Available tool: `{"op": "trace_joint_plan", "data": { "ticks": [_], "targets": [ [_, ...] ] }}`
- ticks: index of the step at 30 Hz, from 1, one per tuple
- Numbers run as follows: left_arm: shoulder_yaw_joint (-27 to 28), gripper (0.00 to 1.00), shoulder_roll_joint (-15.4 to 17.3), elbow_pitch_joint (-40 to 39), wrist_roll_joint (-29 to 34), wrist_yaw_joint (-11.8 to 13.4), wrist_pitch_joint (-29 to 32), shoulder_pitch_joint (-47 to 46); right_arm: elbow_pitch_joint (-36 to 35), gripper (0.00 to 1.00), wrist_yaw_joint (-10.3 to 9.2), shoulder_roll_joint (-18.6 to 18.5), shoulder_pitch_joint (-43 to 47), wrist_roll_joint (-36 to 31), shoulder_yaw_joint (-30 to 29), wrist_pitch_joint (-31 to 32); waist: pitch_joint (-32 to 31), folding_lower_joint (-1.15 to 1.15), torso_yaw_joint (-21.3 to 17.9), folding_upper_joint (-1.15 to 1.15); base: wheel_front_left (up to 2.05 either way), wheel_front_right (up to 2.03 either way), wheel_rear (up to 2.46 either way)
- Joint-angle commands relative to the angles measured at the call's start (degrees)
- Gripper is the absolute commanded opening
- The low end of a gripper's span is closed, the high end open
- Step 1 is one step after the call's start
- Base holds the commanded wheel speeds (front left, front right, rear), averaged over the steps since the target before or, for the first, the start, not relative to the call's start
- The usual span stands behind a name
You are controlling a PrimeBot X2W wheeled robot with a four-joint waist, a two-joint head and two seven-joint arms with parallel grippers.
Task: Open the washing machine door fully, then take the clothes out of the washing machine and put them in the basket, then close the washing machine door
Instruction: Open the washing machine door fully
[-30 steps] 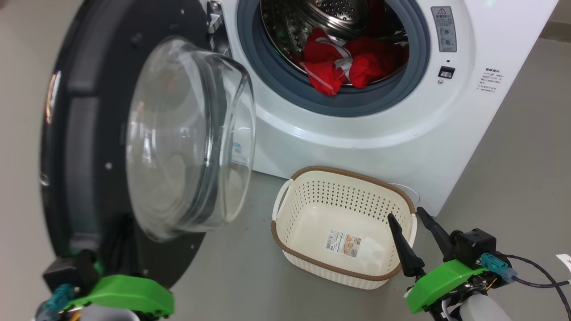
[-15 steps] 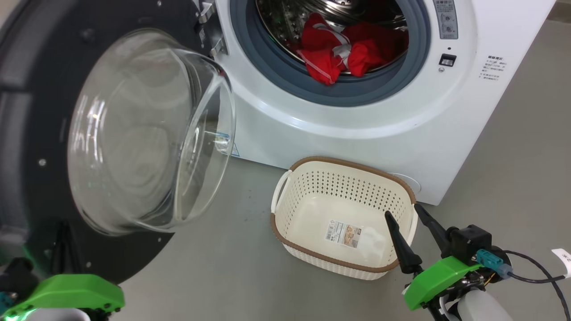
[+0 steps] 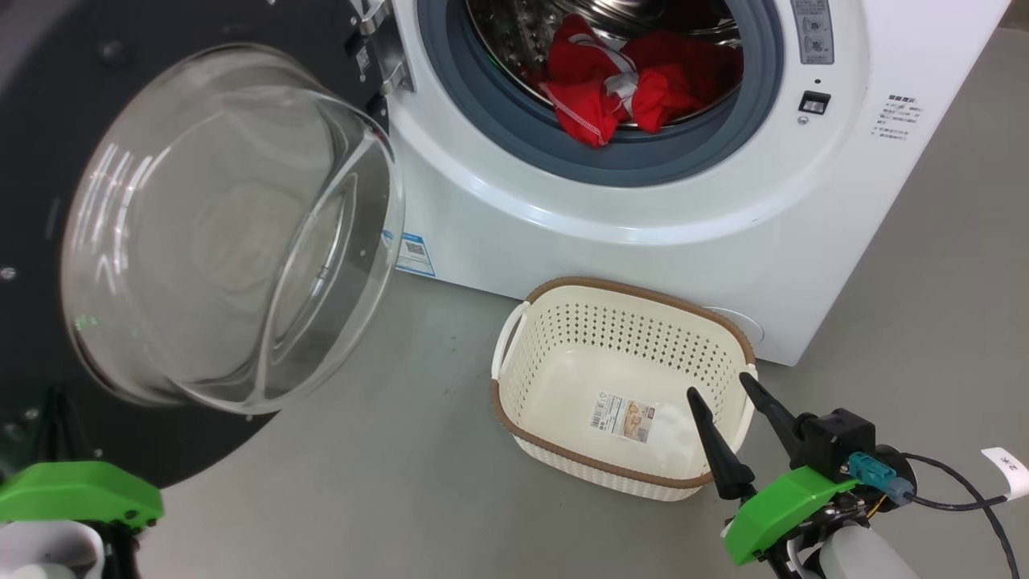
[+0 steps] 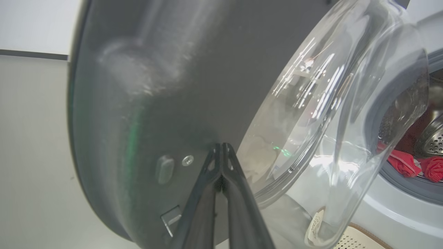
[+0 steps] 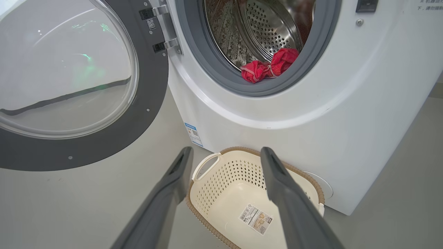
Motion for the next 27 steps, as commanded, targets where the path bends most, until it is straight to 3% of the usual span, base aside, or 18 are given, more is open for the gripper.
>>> {"op": "trace_joint_plan", "data": {
  "ticks": [1,15,25,26,27],
  "targets": [
    [3.3,0.0,3.2,0.7,-0.5,-0.4,-0.9,-3.0,-1.0,1.0,0.28,0.2,-2.1,-0.2,1.5,-0.4,0.0,0.0,-0.3,0.0,0.0,0.0,0.0],
    [4.2,0.0,8.2,13.3,-0.4,-2.9,-3.9,-8.6,-0.5,1.0,0.28,-0.5,-1.6,-0.3,1.5,-0.4,-0.2,0.0,-1.5,0.0,0.0,0.0,0.0],
    [3.7,0.0,7.7,17.1,-1.2,-4.0,-4.4,-10.1,-0.3,1.0,0.28,-0.3,-2.1,0.1,1.3,-0.4,-0.8,0.0,-2.1,0.0,0.0,0.0,0.0],
    [3.9,0.11,7.2,16.9,-2.0,-4.5,-4.3,-10.1,-0.3,1.0,0.28,-0.3,-2.0,0.1,1.2,-0.4,-1.2,0.0,-2.2,0.0,0.0,0.0,0.0],
    [4.0,0.33,6.8,16.6,-2.6,-4.9,-4.0,-10.0,-0.3,1.0,0.28,-0.2,-2.0,0.2,1.1,-0.4,-1.4,0.0,-2.3,0.0,0.0,0.0,0.0]
  ]
}}
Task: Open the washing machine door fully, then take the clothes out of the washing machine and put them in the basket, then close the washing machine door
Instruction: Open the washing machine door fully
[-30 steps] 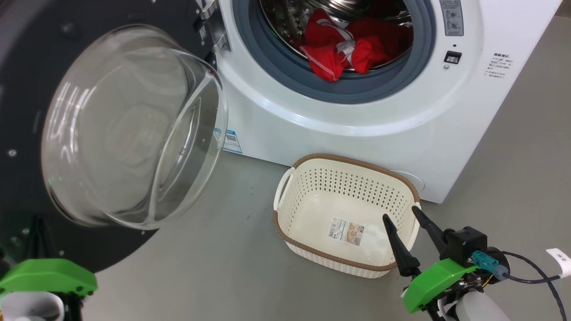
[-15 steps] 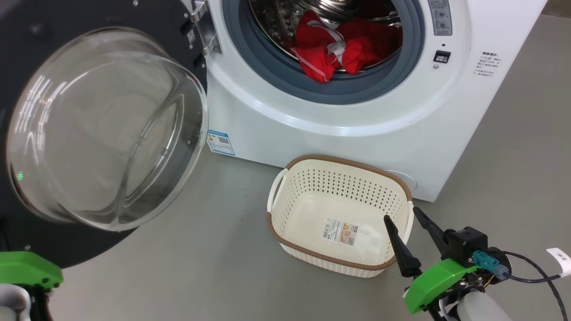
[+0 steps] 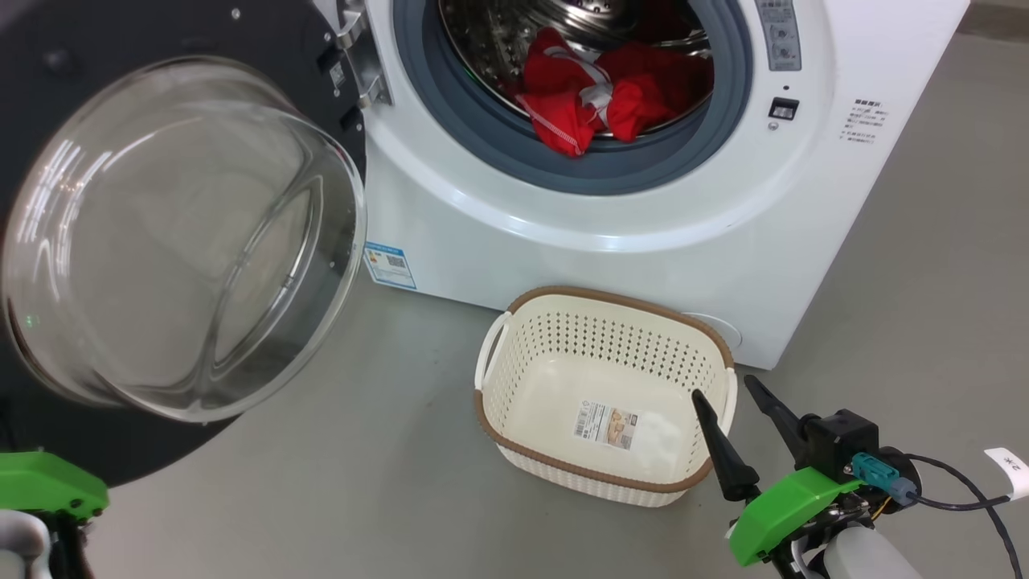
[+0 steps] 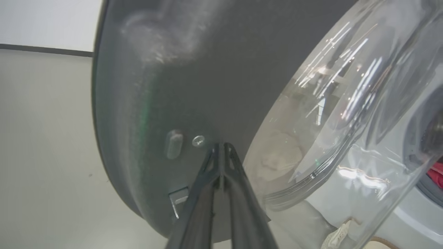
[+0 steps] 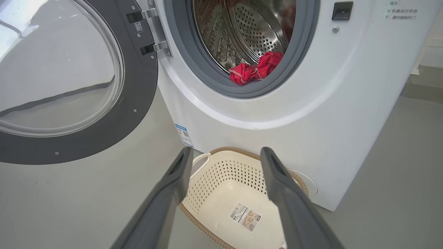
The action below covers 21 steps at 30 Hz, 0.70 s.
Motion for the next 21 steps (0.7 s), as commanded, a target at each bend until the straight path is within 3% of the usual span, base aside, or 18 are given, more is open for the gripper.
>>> {"op": "trace_joint_plan", "data": {
  "ticks": [1,2,7,12,21],
  "targets": [
    [2.1,0.65,2.3,-1.7,-0.8,-0.7,-0.1,-1.7,-1.1,1.0,0.28,0.2,-1.7,0.3,1.1,-0.4,-0.8,0.0,-0.3,0.0,0.0,0.0,0.0],
    [2.0,1.0,2.1,-2.4,-0.9,-0.8,0.0,-1.5,-1.1,1.0,0.28,0.3,-1.6,0.4,1.0,-0.4,-1.1,0.0,-0.4,0.0,0.0,0.0,0.0],
    [2.2,1.0,1.4,-6.4,-1.5,-0.6,-0.2,0.2,-1.4,1.0,0.28,0.4,-1.2,0.9,0.3,-0.4,-2.3,0.0,-1.0,0.0,0.0,0.0,0.0],
    [3.2,1.0,0.3,-15.6,-1.4,-0.4,-2.3,3.3,-2.2,1.0,0.28,0.6,-0.8,1.1,-1.7,-0.4,-3.5,0.0,-2.4,0.0,0.0,0.0,0.0],
    [-0.5,1.0,-2.4,-34.3,0.8,-4.0,-3.6,8.8,-4.6,1.0,0.28,0.6,0.1,0.6,-4.7,-0.4,-4.4,0.0,-6.5,0.0,0.0,0.0,0.0]
  ]
}}
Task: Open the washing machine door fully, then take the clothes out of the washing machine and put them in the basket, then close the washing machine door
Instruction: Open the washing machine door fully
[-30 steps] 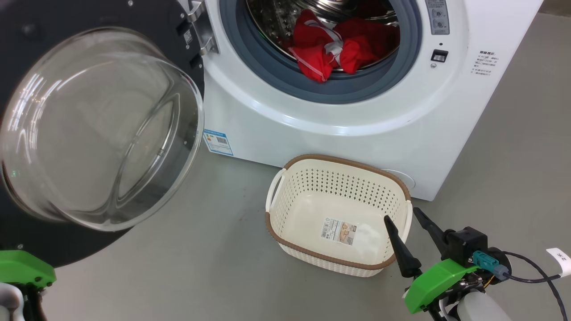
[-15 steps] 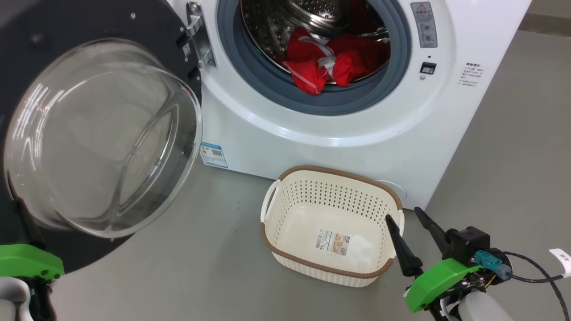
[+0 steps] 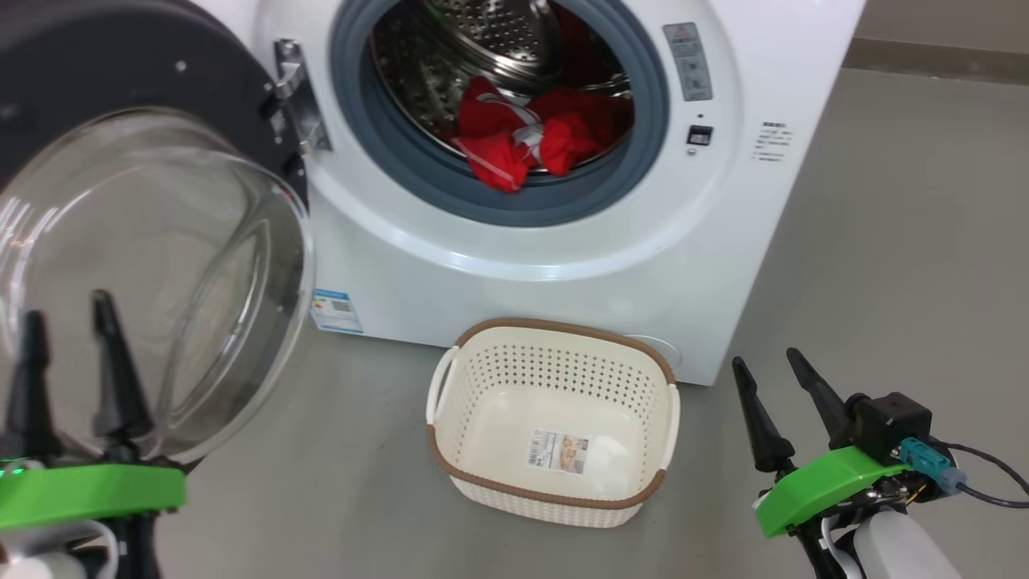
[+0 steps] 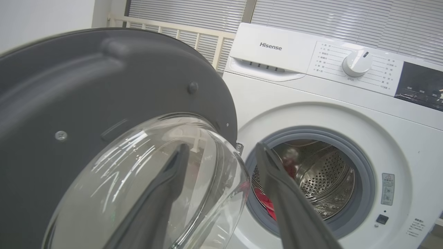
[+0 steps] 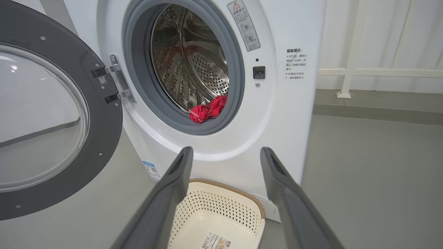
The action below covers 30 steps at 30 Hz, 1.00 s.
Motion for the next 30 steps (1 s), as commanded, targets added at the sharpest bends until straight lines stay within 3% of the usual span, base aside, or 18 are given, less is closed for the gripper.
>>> {"op": "trace_joint_plan", "data": {
  "ticks": [1,7,17,24,30],
  "targets": [
    [1.1,1.0,1.5,-2.4,0.9,-0.6,-0.2,-0.5,-1.7,1.0,0.28,0.1,-0.2,-0.4,0.7,-0.4,-0.2,0.0,-1.6,0.0,0.0,0.0,0.0],
    [-4.1,1.0,1.4,-4.7,3.2,-1.5,2.6,1.1,-4.1,1.0,0.28,0.1,-0.6,-1.9,-0.5,-0.4,0.3,0.0,-5.4,0.0,0.0,0.0,0.0],
    [-9.5,1.0,0.6,1.4,5.8,-5.1,0.9,2.6,-10.1,1.0,0.28,0.1,0.2,-5.9,-1.8,-0.4,-0.5,0.0,-13.3,0.0,0.0,0.0,0.0],
    [-11.3,1.0,0.6,4.2,9.0,-5.7,-0.4,5.8,-12.0,1.0,0.28,0.1,2.1,-6.1,-1.4,-0.4,-1.7,0.0,-17.5,0.0,0.0,0.0,0.0],
    [-11.3,1.0,-0.4,6.2,9.9,-6.2,-0.9,8.0,-13.2,1.0,0.28,0.1,4.0,-5.9,-0.7,-0.4,-2.6,0.0,-19.0,0.0,0.0,0.0,0.0]
  ]
}}
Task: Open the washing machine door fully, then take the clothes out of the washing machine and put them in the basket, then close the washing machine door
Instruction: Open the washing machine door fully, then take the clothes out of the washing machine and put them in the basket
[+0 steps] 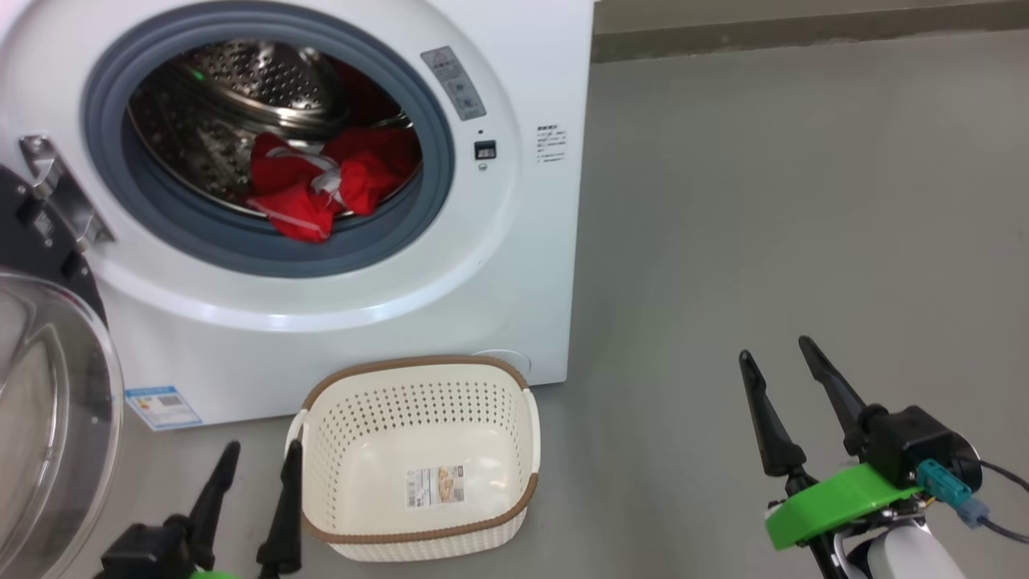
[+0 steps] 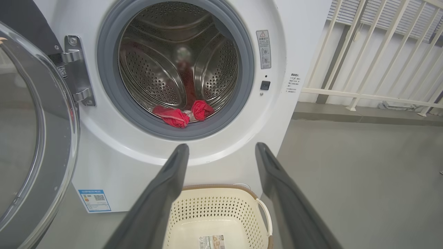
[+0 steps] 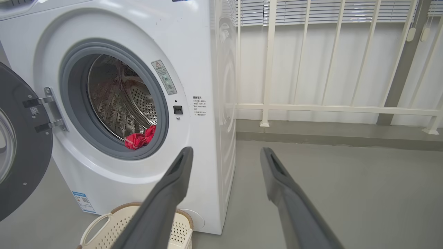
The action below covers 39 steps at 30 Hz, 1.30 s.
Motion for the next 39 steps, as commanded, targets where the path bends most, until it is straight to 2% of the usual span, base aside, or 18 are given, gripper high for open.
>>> {"op": "trace_joint_plan", "data": {
  "ticks": [1,4,7,12,17,25,39],
  "targets": [
    [2.3,1.0,0.7,-0.5,0.7,-0.3,-0.7,-0.3,-2.0,1.0,0.28,0.1,0.1,-0.4,1.3,-0.4,-1.1,0.0,-1.2,0.0,0.0,0.0,0.0],
    [3.6,1.0,0.1,1.2,0.7,-1.0,-0.7,0.6,-2.7,1.0,0.28,0.1,1.6,-0.2,1.2,-0.4,-1.7,0.0,-1.7,0.0,0.0,0.0,0.0],
    [5.6,1.0,-1.7,0.5,2.0,-0.6,-0.7,2.0,-3.1,1.0,0.28,0.0,3.1,0.1,1.1,-0.4,-2.5,0.0,-2.1,0.0,0.0,0.0,0.0],
    [8.3,1.0,-3.8,-0.2,4.1,-1.5,-0.8,4.4,-3.4,1.0,0.28,0.0,4.9,0.3,0.6,-0.4,-3.2,0.0,-2.3,0.0,0.0,0.0,0.0],
    [9.9,1.0,-4.9,-1.3,5.9,-3.4,-0.8,5.1,-3.6,1.0,0.28,-0.1,5.5,0.1,0.5,-0.4,-3.3,0.0,-2.1,0.0,0.0,0.0,0.0],
    [11.6,1.0,-5.8,-1.3,8.1,-5.0,-0.8,6.3,-3.4,1.0,0.28,-0.3,6.0,0.1,0.4,-0.4,-3.9,0.0,-2.2,0.0,0.0,0.0,0.0],
    [13.4,1.0,-6.2,-0.4,10.3,-6.1,-0.8,5.7,-3.6,1.0,0.28,-0.2,5.8,0.3,0.3,-0.4,-3.7,0.0,-2.4,0.0,0.0,0.0,0.0]
  ]
}}
